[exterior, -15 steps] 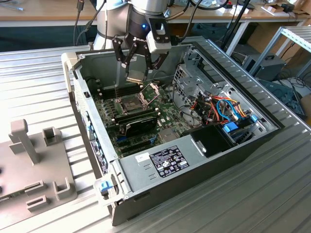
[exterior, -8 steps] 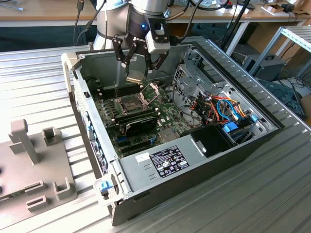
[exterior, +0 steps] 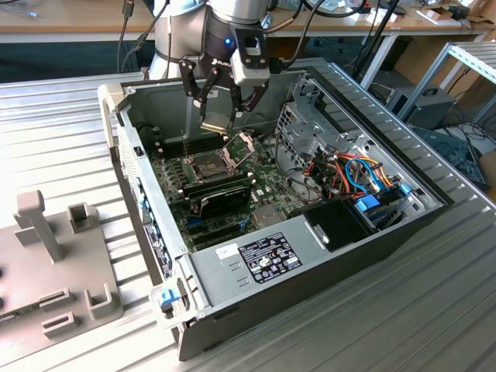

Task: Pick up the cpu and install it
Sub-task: 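Place the cpu into insertion slot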

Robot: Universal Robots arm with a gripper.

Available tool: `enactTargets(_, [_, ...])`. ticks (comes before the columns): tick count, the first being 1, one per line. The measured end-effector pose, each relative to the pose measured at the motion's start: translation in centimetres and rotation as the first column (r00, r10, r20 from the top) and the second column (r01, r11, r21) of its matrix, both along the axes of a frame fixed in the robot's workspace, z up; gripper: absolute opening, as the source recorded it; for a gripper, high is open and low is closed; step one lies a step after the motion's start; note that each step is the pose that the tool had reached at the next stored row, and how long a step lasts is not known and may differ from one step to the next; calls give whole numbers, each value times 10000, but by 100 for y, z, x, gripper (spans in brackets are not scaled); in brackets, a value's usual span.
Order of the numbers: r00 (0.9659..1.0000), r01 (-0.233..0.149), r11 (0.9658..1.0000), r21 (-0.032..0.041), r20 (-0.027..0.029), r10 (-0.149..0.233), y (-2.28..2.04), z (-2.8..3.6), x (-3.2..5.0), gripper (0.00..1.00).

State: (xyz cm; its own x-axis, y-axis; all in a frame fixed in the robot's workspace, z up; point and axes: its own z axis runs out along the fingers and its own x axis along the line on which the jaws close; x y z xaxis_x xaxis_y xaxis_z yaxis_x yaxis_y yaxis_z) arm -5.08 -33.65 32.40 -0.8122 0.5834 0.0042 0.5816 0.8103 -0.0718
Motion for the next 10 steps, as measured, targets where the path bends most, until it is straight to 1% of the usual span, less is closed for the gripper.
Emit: enactTargets(10, [10000, 40, 10000, -1, 0, -40, 0, 0, 0, 55])
